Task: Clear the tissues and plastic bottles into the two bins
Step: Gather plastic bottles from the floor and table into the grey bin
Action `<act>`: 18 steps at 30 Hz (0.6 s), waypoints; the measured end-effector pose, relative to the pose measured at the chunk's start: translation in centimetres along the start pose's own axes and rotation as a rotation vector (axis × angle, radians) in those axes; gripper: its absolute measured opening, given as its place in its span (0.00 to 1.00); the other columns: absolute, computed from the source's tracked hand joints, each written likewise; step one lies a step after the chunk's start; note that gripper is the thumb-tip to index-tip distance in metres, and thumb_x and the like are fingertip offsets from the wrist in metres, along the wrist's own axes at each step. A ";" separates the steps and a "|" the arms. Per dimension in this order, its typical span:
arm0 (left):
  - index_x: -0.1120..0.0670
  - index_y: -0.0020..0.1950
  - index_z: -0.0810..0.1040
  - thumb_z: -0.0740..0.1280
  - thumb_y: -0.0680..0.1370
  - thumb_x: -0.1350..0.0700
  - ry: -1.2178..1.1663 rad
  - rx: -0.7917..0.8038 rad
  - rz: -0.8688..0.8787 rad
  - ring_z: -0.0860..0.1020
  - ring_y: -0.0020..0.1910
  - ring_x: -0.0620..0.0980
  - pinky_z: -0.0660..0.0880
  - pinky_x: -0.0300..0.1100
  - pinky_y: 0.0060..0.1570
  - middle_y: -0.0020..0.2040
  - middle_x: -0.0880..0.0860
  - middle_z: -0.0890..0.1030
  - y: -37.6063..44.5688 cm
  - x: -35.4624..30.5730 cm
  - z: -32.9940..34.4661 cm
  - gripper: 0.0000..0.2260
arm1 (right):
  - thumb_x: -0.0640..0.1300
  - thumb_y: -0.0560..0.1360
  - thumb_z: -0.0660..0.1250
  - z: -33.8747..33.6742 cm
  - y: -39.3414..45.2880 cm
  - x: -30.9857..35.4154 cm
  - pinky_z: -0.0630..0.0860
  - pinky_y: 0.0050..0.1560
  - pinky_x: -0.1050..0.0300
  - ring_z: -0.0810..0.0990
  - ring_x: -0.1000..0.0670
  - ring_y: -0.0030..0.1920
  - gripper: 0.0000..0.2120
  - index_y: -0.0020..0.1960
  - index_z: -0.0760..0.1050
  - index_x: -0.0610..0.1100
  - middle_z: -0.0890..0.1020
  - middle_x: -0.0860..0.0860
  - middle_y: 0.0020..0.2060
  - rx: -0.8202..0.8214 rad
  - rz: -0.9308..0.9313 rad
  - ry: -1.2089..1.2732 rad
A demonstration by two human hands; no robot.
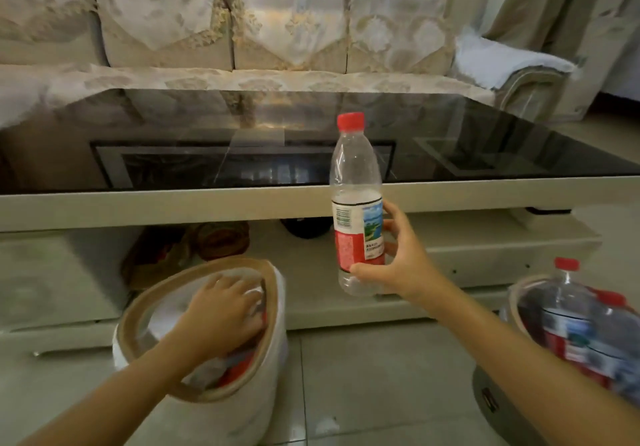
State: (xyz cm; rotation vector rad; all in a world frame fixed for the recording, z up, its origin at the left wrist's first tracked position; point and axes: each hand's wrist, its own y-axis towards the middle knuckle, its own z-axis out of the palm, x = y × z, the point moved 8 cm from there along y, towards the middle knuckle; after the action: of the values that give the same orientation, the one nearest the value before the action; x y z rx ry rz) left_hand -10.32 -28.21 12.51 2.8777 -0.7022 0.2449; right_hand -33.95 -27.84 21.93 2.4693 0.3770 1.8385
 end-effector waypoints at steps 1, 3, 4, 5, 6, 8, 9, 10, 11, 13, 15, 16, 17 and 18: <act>0.42 0.48 0.82 0.55 0.72 0.40 0.006 -0.076 0.003 0.81 0.51 0.47 0.76 0.49 0.50 0.52 0.45 0.82 0.7 -0.7 -1.7 0.18 | 0.36 0.64 0.78 -1.1 -0.4 -0.8 0.77 0.46 0.68 0.75 0.59 0.57 0.46 0.69 0.54 0.61 0.70 0.60 0.60 -0.009 0.025 0.008; 0.44 0.47 0.82 0.56 0.72 0.43 0.009 -0.150 0.016 0.81 0.52 0.48 0.75 0.47 0.52 0.54 0.46 0.82 2.2 -2.5 -4.6 0.16 | 0.36 0.65 0.77 -3.7 -1.2 -2.3 0.77 0.50 0.62 0.75 0.56 0.59 0.46 0.70 0.54 0.62 0.70 0.58 0.62 -0.028 0.064 0.040; 0.45 0.46 0.82 0.55 0.73 0.44 0.025 -0.186 0.059 0.80 0.53 0.49 0.74 0.47 0.52 0.55 0.47 0.82 3.0 -3.6 -5.3 0.16 | 0.36 0.65 0.77 -5.1 -1.7 -3.0 0.78 0.53 0.58 0.75 0.54 0.60 0.46 0.70 0.54 0.61 0.71 0.56 0.62 -0.042 0.078 0.064; 0.46 0.45 0.82 0.54 0.73 0.45 0.031 -0.218 0.096 0.80 0.53 0.49 0.74 0.48 0.52 0.55 0.48 0.82 3.9 -4.7 -6.2 0.17 | 0.35 0.65 0.76 -6.7 -2.2 -3.8 0.78 0.55 0.55 0.76 0.52 0.60 0.46 0.70 0.54 0.60 0.71 0.55 0.63 -0.069 0.087 0.089; 0.47 0.45 0.82 0.54 0.74 0.46 0.039 -0.234 0.138 0.80 0.53 0.50 0.75 0.49 0.51 0.55 0.49 0.82 4.9 -6.1 -7.0 0.17 | 0.33 0.66 0.76 -8.5 -2.7 -4.6 0.78 0.56 0.53 0.76 0.51 0.61 0.45 0.71 0.54 0.59 0.72 0.54 0.62 -0.113 0.096 0.111; 0.49 0.47 0.82 0.56 0.75 0.46 0.038 -0.262 0.200 0.80 0.53 0.51 0.76 0.50 0.49 0.56 0.50 0.81 6.9 -8.8 -8.7 0.16 | 0.34 0.65 0.77 -12.4 -4.0 -6.3 0.78 0.56 0.53 0.77 0.51 0.60 0.45 0.71 0.56 0.57 0.74 0.52 0.62 -0.225 0.122 0.127; 0.49 0.47 0.82 0.60 0.75 0.46 0.039 -0.283 0.234 0.81 0.53 0.52 0.76 0.50 0.49 0.57 0.51 0.81 7.7 -10.2 -9.4 0.13 | 0.35 0.64 0.77 -14.3 -4.8 -7.1 0.78 0.55 0.53 0.77 0.50 0.60 0.46 0.72 0.56 0.55 0.74 0.52 0.61 -0.285 0.134 0.128; 0.50 0.48 0.82 0.65 0.74 0.47 0.046 -0.304 0.274 0.81 0.52 0.53 0.76 0.51 0.48 0.56 0.52 0.82 8.5 -11.7 -9.8 0.10 | 0.36 0.64 0.77 -16.4 -5.6 -8.0 0.79 0.53 0.55 0.78 0.50 0.59 0.46 0.73 0.56 0.53 0.75 0.51 0.61 -0.347 0.151 0.130; 0.51 0.48 0.82 0.70 0.71 0.48 0.050 -0.301 0.311 0.81 0.52 0.54 0.77 0.51 0.47 0.55 0.53 0.82 9.3 -13.2 -10.1 0.09 | 0.35 0.64 0.77 -18.3 -6.5 -8.9 0.79 0.50 0.57 0.78 0.50 0.59 0.46 0.73 0.55 0.53 0.76 0.51 0.61 -0.408 0.174 0.122; 0.52 0.48 0.83 0.74 0.68 0.49 0.069 -0.290 0.374 0.81 0.51 0.56 0.76 0.51 0.46 0.54 0.54 0.82 10.8 -15.9 -10.2 0.12 | 0.34 0.65 0.76 -22.0 -8.6 -10.6 0.78 0.48 0.59 0.79 0.51 0.56 0.46 0.74 0.55 0.51 0.77 0.51 0.58 -0.524 0.219 0.091; 0.52 0.49 0.83 0.74 0.68 0.49 0.073 -0.275 0.405 0.81 0.51 0.56 0.76 0.50 0.46 0.54 0.54 0.82 12.1 -18.4 -9.9 0.13 | 0.34 0.65 0.77 -25.2 -10.8 -12.3 0.78 0.50 0.54 0.80 0.50 0.54 0.46 0.73 0.55 0.51 0.77 0.51 0.57 -0.614 0.266 0.045; 0.52 0.50 0.83 0.74 0.68 0.49 0.065 -0.270 0.417 0.81 0.51 0.55 0.76 0.50 0.46 0.54 0.54 0.82 12.6 -19.5 -9.6 0.13 | 0.35 0.64 0.78 -26.4 -11.8 -13.3 0.78 0.53 0.49 0.79 0.50 0.55 0.48 0.73 0.54 0.52 0.77 0.50 0.57 -0.649 0.296 0.022; 0.52 0.50 0.83 0.74 0.68 0.49 0.054 -0.268 0.427 0.81 0.50 0.55 0.76 0.50 0.46 0.54 0.54 0.82 13.0 -20.5 -9.3 0.13 | 0.36 0.63 0.78 -27.5 -12.9 -14.2 0.77 0.57 0.45 0.79 0.48 0.55 0.49 0.74 0.53 0.52 0.77 0.49 0.58 -0.678 0.331 -0.003; 0.52 0.49 0.83 0.74 0.68 0.49 0.045 -0.269 0.435 0.81 0.50 0.55 0.77 0.50 0.46 0.54 0.54 0.82 13.3 -21.5 -9.0 0.13 | 0.37 0.63 0.79 -28.5 -13.8 -15.1 0.76 0.59 0.43 0.79 0.47 0.56 0.49 0.74 0.53 0.52 0.76 0.47 0.60 -0.699 0.369 -0.020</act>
State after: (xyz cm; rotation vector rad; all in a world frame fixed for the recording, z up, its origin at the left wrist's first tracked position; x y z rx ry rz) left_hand -36.42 -28.62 18.62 2.4329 -1.2438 0.2457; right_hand -67.32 -20.93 13.82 2.1301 -0.6558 1.6468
